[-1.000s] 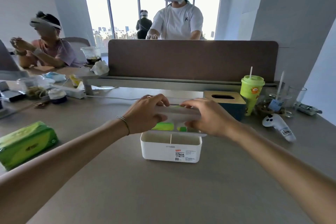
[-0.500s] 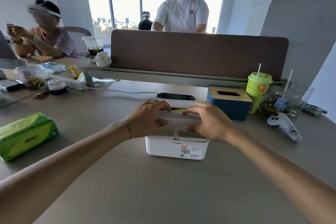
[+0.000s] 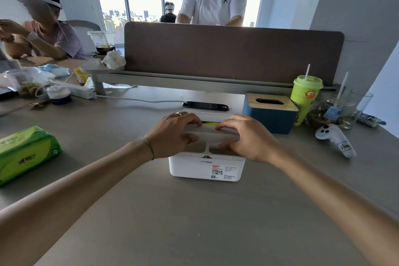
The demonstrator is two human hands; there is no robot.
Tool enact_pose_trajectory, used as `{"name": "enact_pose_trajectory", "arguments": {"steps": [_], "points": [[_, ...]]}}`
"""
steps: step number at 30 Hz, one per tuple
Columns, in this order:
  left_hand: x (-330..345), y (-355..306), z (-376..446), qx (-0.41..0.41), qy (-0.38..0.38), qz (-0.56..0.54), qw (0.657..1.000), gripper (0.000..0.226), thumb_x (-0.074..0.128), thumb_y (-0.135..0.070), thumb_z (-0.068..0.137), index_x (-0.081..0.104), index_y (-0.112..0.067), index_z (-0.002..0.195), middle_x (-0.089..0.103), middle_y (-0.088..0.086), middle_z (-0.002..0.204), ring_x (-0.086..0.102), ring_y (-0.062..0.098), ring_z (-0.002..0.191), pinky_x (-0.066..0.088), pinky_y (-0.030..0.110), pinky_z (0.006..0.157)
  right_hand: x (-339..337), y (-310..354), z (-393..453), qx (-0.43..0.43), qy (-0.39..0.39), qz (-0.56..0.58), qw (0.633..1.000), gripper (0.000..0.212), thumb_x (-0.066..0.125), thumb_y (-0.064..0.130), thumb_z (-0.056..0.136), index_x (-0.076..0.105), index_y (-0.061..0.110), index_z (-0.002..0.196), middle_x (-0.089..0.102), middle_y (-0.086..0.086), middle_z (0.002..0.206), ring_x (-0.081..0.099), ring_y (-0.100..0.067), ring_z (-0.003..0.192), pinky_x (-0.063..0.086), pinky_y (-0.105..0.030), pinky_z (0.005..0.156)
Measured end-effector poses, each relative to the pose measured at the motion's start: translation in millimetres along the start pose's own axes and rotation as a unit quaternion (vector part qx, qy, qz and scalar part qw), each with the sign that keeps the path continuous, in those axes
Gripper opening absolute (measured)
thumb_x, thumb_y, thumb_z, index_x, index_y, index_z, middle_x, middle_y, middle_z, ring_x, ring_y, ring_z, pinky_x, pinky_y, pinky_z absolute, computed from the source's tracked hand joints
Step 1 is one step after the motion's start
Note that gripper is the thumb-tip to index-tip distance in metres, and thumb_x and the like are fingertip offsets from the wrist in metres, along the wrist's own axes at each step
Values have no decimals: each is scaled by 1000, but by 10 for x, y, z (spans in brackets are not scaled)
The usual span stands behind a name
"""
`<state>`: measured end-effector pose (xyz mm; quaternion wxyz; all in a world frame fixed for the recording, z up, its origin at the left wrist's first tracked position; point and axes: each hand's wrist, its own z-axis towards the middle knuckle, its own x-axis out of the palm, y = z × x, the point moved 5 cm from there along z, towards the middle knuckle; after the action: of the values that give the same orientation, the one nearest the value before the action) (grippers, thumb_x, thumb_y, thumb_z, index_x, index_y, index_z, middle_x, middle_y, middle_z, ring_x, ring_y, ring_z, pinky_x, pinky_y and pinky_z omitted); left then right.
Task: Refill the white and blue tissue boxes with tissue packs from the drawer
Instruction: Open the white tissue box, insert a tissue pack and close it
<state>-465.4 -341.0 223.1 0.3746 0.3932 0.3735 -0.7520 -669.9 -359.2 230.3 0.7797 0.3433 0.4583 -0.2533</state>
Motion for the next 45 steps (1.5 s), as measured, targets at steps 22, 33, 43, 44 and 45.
{"name": "enact_pose_trajectory", "arguments": {"steps": [22, 33, 43, 44, 45], "points": [[151, -13, -79, 34, 20, 55, 998, 46, 43, -31, 100, 47, -22, 144, 55, 4, 132, 48, 28, 127, 44, 43, 104, 214, 42, -91, -1, 50, -60, 997, 63, 56, 49, 96, 40, 32, 154, 26, -6, 164, 24, -28, 151, 28, -49, 121], [274, -43, 120, -62, 83, 106, 989, 67, 16, -57, 101, 22, -22, 158, 15, 15, 167, 9, 29, 155, 10, 41, 124, 367, -44, 125, 81, 98, -119, 985, 79, 18, 70, 97, 7, 28, 163, -2, -11, 171, -6, -28, 158, -1, -43, 125], [246, -55, 106, -117, 47, 99, 987, 70, 23, -62, 93, 32, -29, 154, 24, 9, 165, 23, 27, 151, 29, 41, 117, 373, -73, 112, 88, 31, -63, 994, 81, 31, 75, 93, 27, 29, 160, 15, -9, 171, 10, -27, 158, 12, -45, 125], [243, -57, 101, -119, 42, 87, 988, 67, 27, -62, 94, 33, -30, 153, 24, 8, 165, 23, 25, 152, 30, 40, 117, 368, -71, 104, 87, 21, -53, 995, 81, 32, 75, 92, 29, 29, 159, 16, -8, 170, 11, -26, 157, 14, -45, 126], [228, -72, 86, -121, 30, 67, 990, 63, 33, -59, 96, 37, -31, 152, 26, 5, 165, 24, 24, 151, 32, 40, 115, 364, -67, 90, 87, 9, -39, 995, 81, 34, 74, 92, 30, 28, 159, 17, -7, 170, 11, -25, 157, 15, -45, 126]]}}
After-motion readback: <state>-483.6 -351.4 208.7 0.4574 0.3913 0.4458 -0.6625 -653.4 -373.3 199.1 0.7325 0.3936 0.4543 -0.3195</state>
